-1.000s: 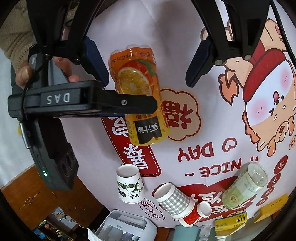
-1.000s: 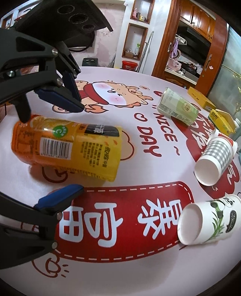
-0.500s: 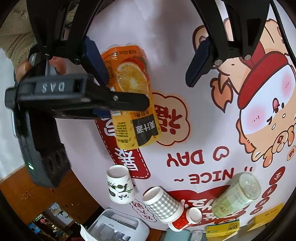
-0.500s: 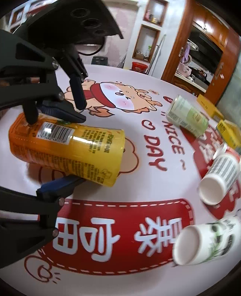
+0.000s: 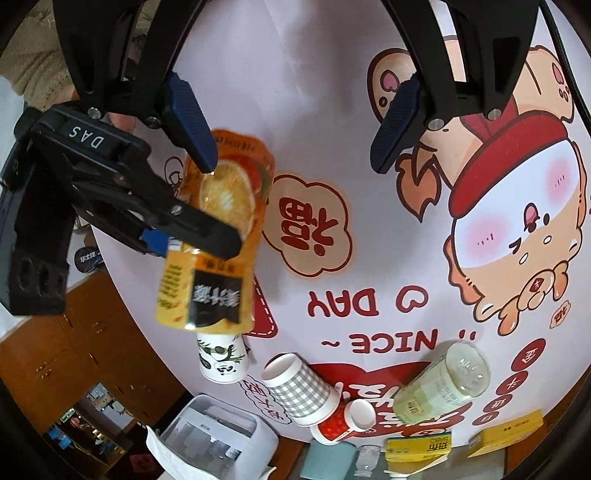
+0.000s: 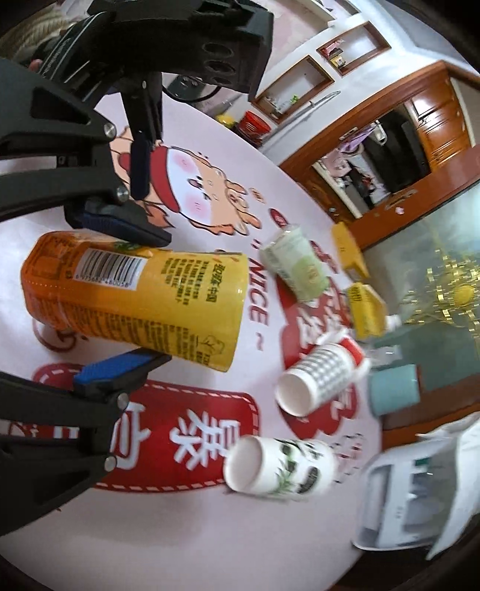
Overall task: Flip cup upright
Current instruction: 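Open the left gripper while the right gripper pulls the orange bottle away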
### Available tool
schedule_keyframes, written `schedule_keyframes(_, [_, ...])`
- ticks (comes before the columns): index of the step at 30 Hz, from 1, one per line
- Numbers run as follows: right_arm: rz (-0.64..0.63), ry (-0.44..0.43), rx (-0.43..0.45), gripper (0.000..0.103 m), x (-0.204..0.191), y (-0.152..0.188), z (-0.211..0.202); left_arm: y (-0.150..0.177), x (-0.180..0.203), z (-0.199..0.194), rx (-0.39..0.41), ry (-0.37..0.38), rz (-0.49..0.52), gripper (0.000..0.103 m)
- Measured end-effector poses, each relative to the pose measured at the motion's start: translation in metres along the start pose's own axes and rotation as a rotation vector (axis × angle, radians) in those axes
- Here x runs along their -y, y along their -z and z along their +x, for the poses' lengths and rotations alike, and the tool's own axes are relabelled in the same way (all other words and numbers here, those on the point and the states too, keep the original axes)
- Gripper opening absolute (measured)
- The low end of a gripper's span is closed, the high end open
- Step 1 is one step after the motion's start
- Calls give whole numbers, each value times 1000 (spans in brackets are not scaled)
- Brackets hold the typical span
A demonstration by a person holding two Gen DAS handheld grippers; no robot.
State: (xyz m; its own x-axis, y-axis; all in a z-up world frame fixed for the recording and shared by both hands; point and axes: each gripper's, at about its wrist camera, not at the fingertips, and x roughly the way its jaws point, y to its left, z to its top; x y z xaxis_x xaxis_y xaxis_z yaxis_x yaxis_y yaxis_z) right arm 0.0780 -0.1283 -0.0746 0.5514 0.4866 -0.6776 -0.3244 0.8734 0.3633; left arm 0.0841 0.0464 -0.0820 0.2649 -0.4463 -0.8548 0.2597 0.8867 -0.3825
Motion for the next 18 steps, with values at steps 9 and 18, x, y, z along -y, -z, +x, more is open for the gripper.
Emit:
schedule_keyframes(9, [-104, 94, 183, 55, -9, 10, -6, 2, -13, 0, 36, -23, -63, 83])
schedule_keyframes(18, [-193, 141, 255, 56, -25, 27, -13, 3, -18, -10, 81, -41, -81, 83])
